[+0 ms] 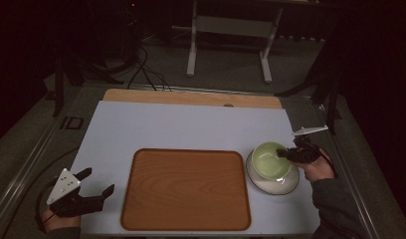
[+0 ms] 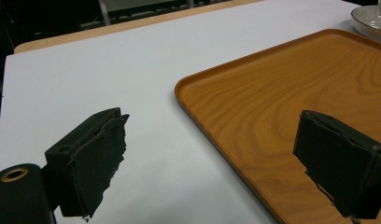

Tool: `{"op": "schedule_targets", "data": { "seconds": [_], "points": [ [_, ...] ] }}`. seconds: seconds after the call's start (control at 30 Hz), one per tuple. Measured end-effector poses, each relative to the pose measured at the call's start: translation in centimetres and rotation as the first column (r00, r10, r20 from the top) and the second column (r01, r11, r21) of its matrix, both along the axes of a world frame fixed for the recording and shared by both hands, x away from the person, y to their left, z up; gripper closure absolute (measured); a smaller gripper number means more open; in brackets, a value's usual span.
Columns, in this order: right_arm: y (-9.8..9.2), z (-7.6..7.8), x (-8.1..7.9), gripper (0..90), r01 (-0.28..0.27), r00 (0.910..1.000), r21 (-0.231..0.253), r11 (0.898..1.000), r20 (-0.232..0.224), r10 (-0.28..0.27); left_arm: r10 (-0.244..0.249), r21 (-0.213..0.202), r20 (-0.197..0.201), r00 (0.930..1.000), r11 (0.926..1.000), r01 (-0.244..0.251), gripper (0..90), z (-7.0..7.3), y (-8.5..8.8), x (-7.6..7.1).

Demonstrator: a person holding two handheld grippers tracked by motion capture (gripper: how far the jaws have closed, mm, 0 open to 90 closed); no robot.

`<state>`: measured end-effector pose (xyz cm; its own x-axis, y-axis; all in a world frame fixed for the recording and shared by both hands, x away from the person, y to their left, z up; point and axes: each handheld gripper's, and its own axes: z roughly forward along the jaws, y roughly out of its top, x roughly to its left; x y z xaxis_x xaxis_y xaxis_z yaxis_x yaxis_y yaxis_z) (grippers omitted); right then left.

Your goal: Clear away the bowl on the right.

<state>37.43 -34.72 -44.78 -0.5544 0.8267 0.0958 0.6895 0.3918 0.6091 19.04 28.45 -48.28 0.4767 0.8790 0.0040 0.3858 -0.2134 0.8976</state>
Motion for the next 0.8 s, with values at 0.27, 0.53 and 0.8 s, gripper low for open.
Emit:
{"op": "schedule_targets", "data": {
  "seconds": [0.27, 0.53, 0.8],
  "points": [
    [0.5, 0.6, 0.2, 82.8, -0.001, 0.9999, 0.013, 1.000, 0.012, 0.001, 0.005, -0.002, 0.004, 1.0000, 1.0000, -0.005, 9.1, 0.0, 0.1, 0.0],
    [1.0, 1.3, 0.5, 82.8, -0.009, 0.9996, 0.026, 1.000, 0.025, 0.008, 0.011, -0.001, 0.005, 0.9999, 0.9999, -0.011, 9.2, 0.0, 0.2, 0.0],
    [1.9, 2.0, 0.7, 82.7, -0.024, 0.9989, 0.039, 0.999, 0.041, 0.022, 0.016, -0.006, 0.006, 0.9998, 0.9999, -0.016, 9.2, 0.0, 0.2, 0.0]
  ]
}}
